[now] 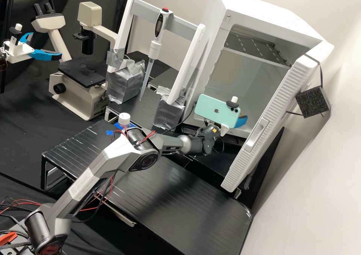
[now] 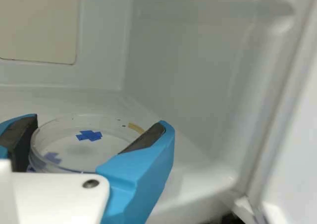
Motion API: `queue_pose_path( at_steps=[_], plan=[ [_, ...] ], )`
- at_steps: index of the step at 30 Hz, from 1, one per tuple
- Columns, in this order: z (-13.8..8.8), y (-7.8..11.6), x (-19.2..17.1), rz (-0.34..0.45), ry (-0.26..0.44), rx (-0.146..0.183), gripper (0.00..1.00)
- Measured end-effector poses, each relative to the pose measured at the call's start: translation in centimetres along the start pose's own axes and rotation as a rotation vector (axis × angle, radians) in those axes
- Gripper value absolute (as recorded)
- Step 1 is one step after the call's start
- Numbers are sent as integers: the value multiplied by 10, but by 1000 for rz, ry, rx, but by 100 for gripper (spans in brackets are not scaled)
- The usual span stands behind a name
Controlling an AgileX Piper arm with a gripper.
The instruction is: Move the petri dish to the microscope
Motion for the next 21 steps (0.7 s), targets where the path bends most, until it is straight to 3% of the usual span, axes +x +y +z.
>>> queue_pose_path(
  at_steps=[11,21],
  plan=[
    [21,21,-46,12,-14,5,0],
    [24,29,-98,-5,68,-15,0]
  ],
)
